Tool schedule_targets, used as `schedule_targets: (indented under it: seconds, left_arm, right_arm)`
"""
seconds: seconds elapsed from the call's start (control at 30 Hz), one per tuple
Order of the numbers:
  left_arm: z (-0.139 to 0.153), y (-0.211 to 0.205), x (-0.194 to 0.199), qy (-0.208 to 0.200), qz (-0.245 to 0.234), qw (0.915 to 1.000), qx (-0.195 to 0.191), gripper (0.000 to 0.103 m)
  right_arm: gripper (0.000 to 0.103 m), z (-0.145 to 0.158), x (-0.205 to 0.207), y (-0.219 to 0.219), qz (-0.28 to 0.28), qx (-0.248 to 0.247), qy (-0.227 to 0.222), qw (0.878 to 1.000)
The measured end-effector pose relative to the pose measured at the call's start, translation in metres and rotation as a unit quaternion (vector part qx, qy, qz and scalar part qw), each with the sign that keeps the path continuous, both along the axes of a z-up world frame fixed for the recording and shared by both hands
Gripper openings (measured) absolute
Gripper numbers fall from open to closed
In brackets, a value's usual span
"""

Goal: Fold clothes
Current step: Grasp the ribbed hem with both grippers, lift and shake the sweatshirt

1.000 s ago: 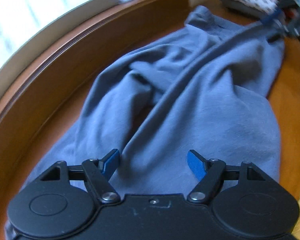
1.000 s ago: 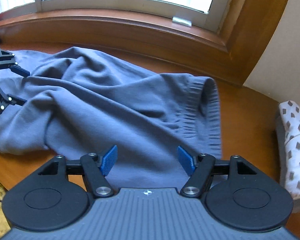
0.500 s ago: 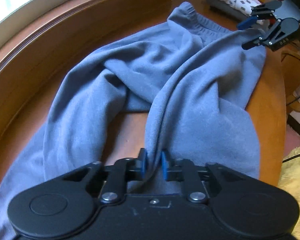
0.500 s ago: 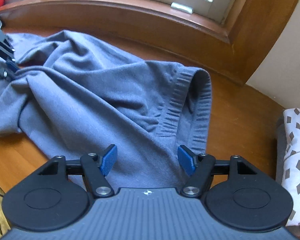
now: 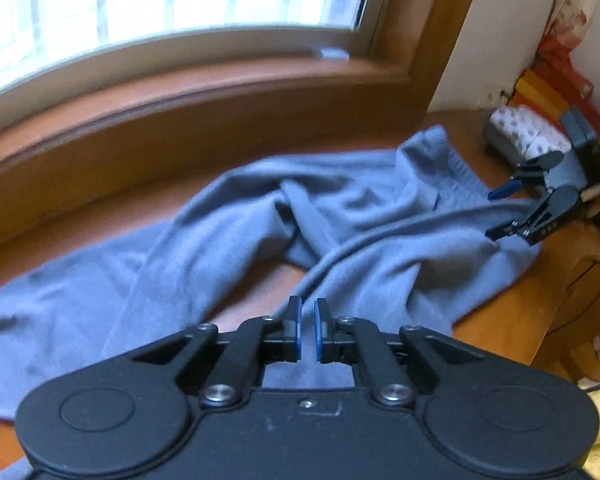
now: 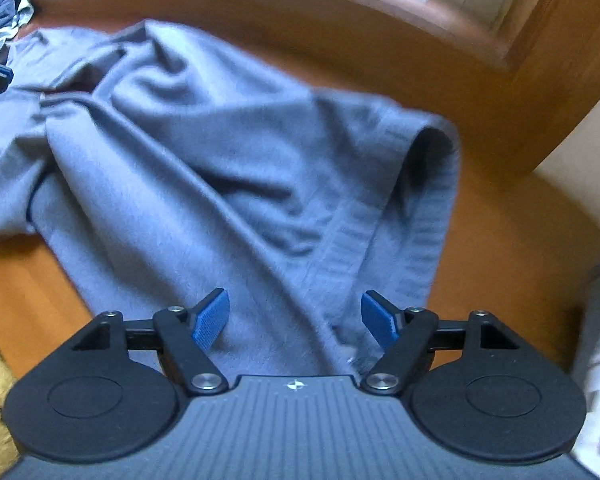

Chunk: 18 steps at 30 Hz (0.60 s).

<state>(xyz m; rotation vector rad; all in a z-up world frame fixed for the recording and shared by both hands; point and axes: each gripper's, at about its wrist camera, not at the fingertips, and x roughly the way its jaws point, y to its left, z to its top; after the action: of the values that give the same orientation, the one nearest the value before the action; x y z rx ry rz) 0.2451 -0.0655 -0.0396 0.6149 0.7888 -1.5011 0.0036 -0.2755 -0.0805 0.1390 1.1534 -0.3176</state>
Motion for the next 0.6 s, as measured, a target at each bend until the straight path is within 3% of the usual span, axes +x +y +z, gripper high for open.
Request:
schedule_targets:
  seconds: [0.07,0.1,0.13,0.2,0.33,0.5,0.57,0.6]
  left_arm:
    - [-0.004,-0.008,-0.001,-0.007,-0.023,0.9997,0.006,0.007]
    - [-0.007,-0.012,-0.001,-0.011,-0.035,0.9993,0.009,0.014]
    - [-0.009,-0.016,-0.001,-0.014,-0.046,0.9988,0.012,0.033]
    - [-0.013,-0.024,-0.002,-0.021,-0.069,0.9972,0.018,0.057]
    - [-0.022,-0.039,-0.004,-0.035,-0.115,0.9923,0.029,0.064]
    - [-0.056,-0.065,-0.012,-0.026,-0.159,0.9832,0.085,0.061]
    - [-0.061,-0.067,-0.018,-0.033,-0.149,0.9848,0.082,0.040]
    - [-0.060,-0.068,-0.022,-0.035,-0.142,0.9855,0.086,0.015]
  right_arm:
    - [0.072,-0.003,0.000,0.000,0.010,0.010,0.008,1.000]
    - [0.071,-0.002,-0.002,0.002,0.017,0.006,0.004,1.000]
    - [0.071,-0.002,-0.003,0.003,0.019,0.005,0.002,1.000]
    - [0.070,-0.001,-0.006,0.004,0.023,0.003,-0.003,1.000]
    - [0.070,-0.002,-0.009,0.006,0.017,0.003,-0.007,1.000]
    - [0.070,-0.004,-0.011,0.012,0.010,-0.015,-0.012,1.000]
    - [0.067,-0.005,-0.011,0.013,0.004,-0.021,-0.016,1.000]
    - [0.061,-0.005,-0.012,0.015,-0.001,-0.033,-0.018,0.999]
